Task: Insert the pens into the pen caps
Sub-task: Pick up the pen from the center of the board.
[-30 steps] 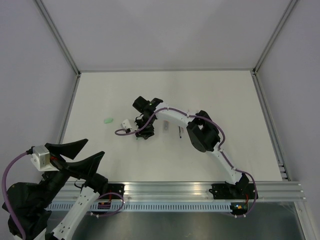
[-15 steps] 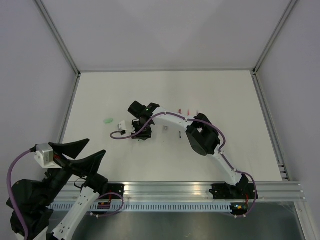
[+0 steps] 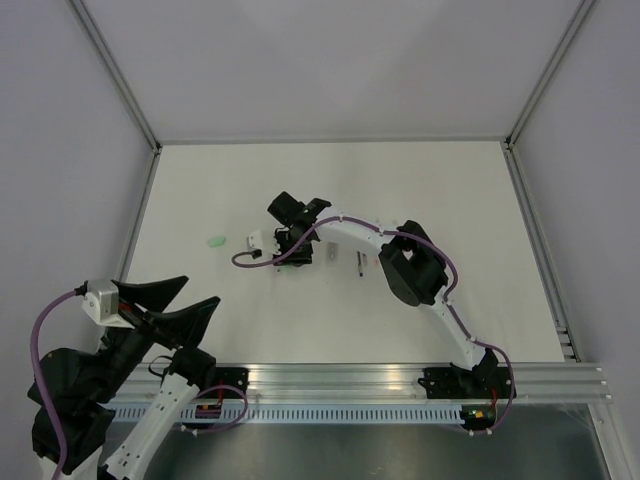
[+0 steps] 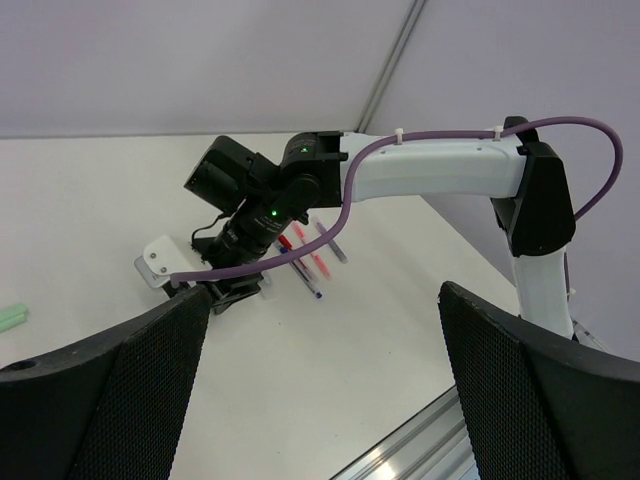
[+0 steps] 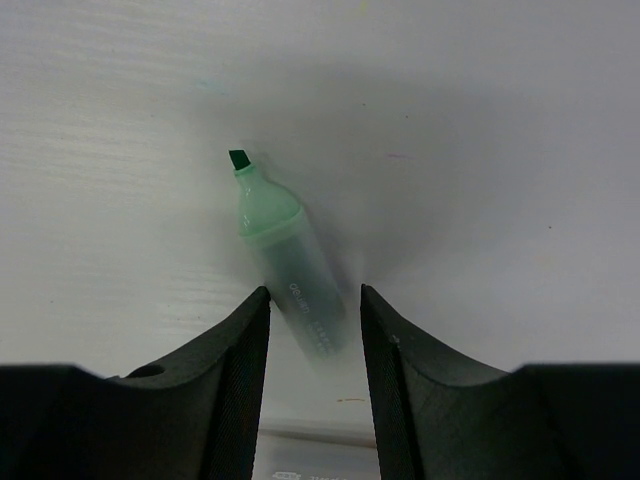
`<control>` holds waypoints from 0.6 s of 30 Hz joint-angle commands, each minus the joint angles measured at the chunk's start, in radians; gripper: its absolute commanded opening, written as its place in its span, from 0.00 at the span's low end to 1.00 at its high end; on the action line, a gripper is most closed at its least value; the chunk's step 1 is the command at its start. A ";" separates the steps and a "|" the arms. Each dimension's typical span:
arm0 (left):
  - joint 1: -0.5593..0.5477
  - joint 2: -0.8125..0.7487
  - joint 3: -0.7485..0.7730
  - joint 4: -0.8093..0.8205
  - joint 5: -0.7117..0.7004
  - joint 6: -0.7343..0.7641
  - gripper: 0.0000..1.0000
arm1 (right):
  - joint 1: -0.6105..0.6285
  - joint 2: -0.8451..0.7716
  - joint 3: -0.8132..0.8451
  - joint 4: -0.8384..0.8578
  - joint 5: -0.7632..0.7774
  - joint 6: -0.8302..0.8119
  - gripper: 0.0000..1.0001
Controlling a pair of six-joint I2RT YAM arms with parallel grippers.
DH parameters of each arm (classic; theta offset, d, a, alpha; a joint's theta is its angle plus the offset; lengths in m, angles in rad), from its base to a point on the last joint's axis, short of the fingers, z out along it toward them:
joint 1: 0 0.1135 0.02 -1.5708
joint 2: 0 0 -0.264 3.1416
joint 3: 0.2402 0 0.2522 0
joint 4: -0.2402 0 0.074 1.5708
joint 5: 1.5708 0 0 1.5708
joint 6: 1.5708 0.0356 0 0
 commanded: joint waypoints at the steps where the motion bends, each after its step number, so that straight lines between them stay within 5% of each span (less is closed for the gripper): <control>1: -0.005 0.014 -0.023 0.057 0.019 -0.030 1.00 | -0.018 0.102 -0.064 -0.064 0.069 -0.035 0.48; 8: -0.005 0.035 -0.117 0.137 0.031 -0.084 1.00 | -0.030 0.145 -0.058 -0.072 0.081 0.025 0.45; 11: -0.005 0.066 -0.118 0.175 0.038 -0.117 1.00 | -0.047 0.148 -0.081 -0.058 0.074 0.060 0.33; 14: -0.005 0.153 -0.106 0.241 0.074 -0.150 1.00 | -0.047 0.151 -0.123 -0.009 0.110 0.120 0.07; 18: -0.005 0.360 -0.023 0.298 0.138 -0.203 1.00 | -0.055 0.129 -0.136 0.040 0.095 0.204 0.00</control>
